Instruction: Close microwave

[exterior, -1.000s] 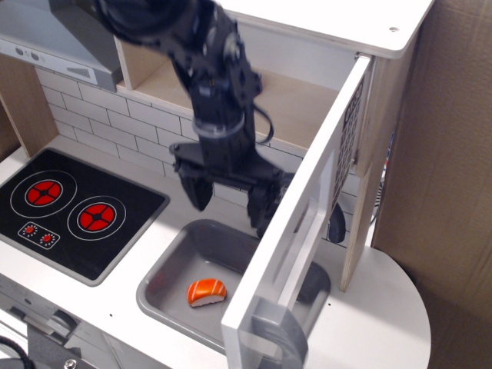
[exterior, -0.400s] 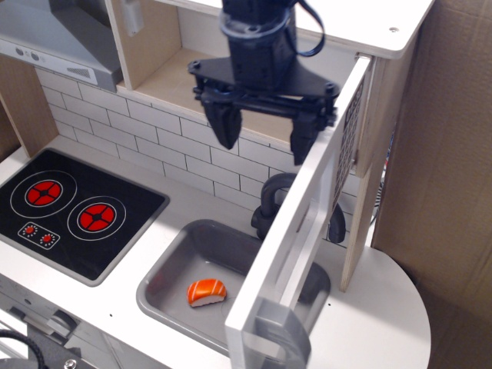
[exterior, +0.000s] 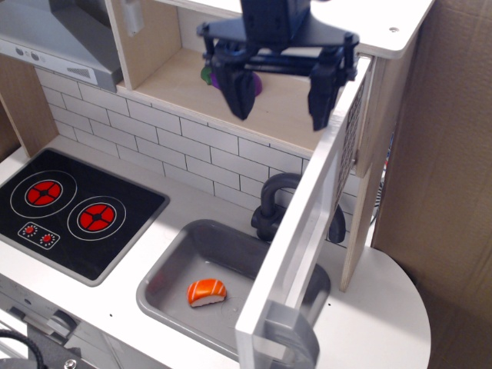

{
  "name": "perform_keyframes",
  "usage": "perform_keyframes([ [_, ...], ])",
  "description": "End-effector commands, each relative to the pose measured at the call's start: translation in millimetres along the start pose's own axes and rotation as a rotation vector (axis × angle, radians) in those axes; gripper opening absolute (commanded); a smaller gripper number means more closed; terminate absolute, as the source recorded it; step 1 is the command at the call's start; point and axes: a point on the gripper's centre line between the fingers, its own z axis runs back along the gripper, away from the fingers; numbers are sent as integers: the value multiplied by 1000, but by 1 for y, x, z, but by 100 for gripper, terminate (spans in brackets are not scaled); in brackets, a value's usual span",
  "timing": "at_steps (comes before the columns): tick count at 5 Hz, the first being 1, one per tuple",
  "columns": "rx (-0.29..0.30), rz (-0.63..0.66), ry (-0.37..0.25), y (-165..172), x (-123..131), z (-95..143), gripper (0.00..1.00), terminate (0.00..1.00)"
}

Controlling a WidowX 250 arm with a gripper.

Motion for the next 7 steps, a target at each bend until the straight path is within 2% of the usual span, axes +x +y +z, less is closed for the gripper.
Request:
perform_keyframes([
  [1, -47, 11, -33, -12, 3, 3, 100, 0],
  [2, -38, 53, -37, -26, -3, -13, 100, 0],
  [3, -9, 59, -4, -20, -5, -25, 100, 0],
  [4, 81, 46, -7, -11, -3, -15, 100, 0],
  [5, 130, 35, -47, 9, 0, -6, 100, 0],
  [6, 150, 36, -58, 29, 1, -10, 100, 0],
  [7, 133, 37, -63, 49, 4, -13, 100, 0],
])
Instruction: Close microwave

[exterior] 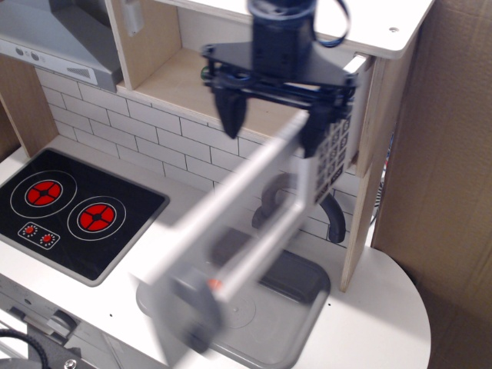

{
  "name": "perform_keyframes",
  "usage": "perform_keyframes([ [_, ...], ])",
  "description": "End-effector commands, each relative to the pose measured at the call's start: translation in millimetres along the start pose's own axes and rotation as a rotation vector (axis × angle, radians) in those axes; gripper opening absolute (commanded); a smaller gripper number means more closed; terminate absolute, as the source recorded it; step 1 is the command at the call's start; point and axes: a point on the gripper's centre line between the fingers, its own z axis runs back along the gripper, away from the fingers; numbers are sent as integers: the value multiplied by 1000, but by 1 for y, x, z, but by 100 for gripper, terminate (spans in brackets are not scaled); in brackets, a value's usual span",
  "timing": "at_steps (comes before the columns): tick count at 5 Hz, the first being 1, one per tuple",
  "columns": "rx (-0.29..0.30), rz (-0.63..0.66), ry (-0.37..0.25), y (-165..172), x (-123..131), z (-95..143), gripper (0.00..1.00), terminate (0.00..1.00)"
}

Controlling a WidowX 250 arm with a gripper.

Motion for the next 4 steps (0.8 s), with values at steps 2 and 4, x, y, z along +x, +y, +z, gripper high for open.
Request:
perform_keyframes([
  [2, -22, -34, -54, 46, 19, -5, 100, 0],
  [4, 63, -37, -56, 63, 33, 25, 100, 0],
])
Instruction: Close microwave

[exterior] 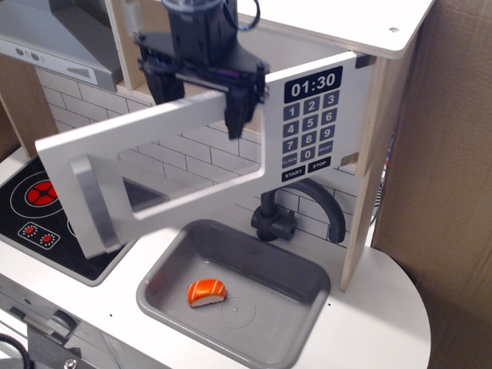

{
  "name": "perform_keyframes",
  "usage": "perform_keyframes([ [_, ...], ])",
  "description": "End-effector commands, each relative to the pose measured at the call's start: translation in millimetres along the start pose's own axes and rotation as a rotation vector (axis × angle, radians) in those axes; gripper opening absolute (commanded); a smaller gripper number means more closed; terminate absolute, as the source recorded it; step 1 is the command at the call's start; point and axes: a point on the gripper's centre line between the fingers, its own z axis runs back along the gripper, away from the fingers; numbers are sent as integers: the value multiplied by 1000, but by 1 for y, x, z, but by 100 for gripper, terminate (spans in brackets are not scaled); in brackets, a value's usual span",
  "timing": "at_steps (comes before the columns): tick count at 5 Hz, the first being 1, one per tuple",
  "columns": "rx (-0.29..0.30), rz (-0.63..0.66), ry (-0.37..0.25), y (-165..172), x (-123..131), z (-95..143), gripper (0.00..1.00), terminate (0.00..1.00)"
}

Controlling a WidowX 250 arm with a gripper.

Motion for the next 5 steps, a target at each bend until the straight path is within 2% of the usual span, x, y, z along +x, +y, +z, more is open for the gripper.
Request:
perform_keyframes([
  [1, 96, 31, -41, 0, 16, 46, 100, 0],
  [2, 100, 99, -6, -17, 5, 52, 100, 0],
  [3, 46, 184, 4, -37, -5, 35, 100, 0],
  [4, -28, 206, 6, -48, -6, 6, 100, 0],
  [5, -78, 246, -23, -56, -9, -34, 100, 0],
])
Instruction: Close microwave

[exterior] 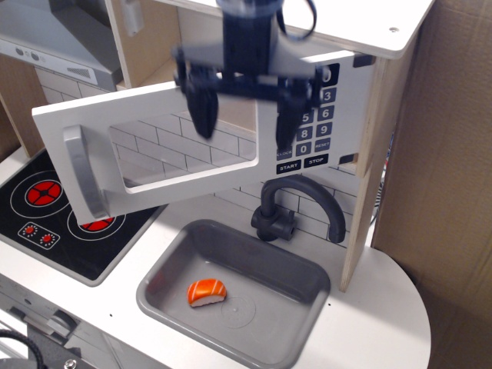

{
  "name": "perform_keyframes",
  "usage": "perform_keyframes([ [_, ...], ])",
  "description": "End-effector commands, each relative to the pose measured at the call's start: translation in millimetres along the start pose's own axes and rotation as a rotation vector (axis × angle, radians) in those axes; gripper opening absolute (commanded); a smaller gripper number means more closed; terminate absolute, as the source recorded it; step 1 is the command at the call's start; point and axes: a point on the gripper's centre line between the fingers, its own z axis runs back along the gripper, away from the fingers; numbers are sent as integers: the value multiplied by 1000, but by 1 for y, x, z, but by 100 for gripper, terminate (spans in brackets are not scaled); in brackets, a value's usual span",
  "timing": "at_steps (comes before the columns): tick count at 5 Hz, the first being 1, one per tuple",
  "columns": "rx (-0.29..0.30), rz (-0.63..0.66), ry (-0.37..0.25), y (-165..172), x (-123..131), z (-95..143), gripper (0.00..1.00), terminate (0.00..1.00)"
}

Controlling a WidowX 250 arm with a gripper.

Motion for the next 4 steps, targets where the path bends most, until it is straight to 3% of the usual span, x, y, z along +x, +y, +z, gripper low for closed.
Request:
perform_keyframes([
  [1, -61, 43, -69, -3, 12, -41, 100, 0],
  [4, -74, -103, -168, 24, 62, -66, 100, 0],
])
